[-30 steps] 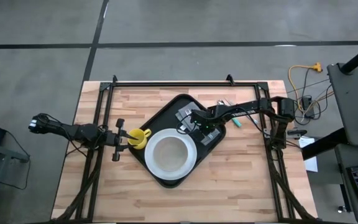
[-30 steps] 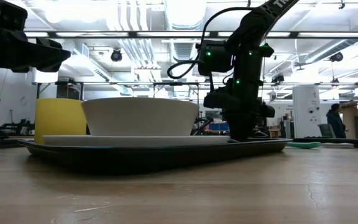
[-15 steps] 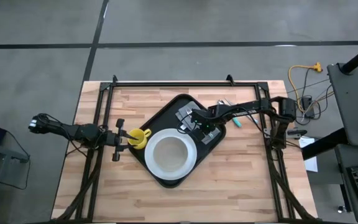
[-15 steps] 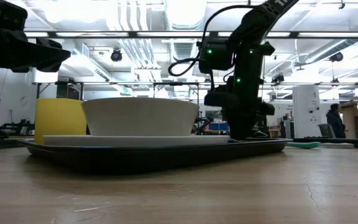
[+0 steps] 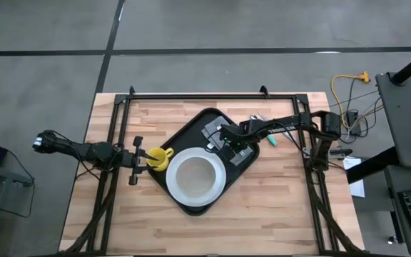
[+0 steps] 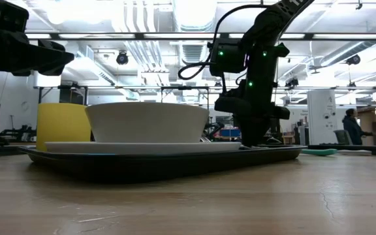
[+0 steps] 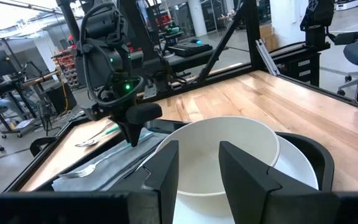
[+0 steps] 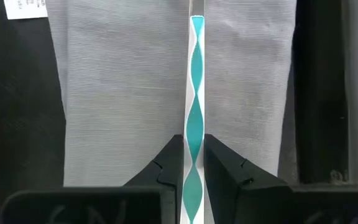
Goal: Set up tray
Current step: Put the white fork to the right of the white plate on top of the gray napkin on the black serving tray
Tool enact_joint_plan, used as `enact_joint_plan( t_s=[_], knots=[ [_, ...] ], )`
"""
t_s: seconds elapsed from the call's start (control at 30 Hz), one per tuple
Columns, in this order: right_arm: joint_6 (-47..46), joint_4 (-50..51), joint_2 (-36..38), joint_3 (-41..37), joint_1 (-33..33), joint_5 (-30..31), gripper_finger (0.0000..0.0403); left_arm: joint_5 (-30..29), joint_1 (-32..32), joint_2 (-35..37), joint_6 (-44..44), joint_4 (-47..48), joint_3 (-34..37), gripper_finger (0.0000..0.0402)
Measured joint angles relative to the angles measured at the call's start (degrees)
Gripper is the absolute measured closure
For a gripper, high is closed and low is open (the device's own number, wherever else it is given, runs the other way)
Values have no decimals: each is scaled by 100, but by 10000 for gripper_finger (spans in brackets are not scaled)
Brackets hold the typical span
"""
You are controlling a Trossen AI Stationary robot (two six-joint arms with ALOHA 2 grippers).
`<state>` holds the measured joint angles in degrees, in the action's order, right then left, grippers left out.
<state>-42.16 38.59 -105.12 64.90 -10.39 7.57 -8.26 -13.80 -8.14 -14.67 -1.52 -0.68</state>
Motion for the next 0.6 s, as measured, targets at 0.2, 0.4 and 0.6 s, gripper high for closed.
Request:
enact_joint_plan(
  t_s=[0.2,0.4,0.6],
  knots=[
    [21,-18,0,-11,2,4,365,-1,0,-2,2,0,1,301],
    [123,-45,0,-11,2,11,364,1,0,-2,0,-2,0,301],
    [161,-57,0,-11,2,37,348,-1,0,-2,0,0,1,301]
  ],
)
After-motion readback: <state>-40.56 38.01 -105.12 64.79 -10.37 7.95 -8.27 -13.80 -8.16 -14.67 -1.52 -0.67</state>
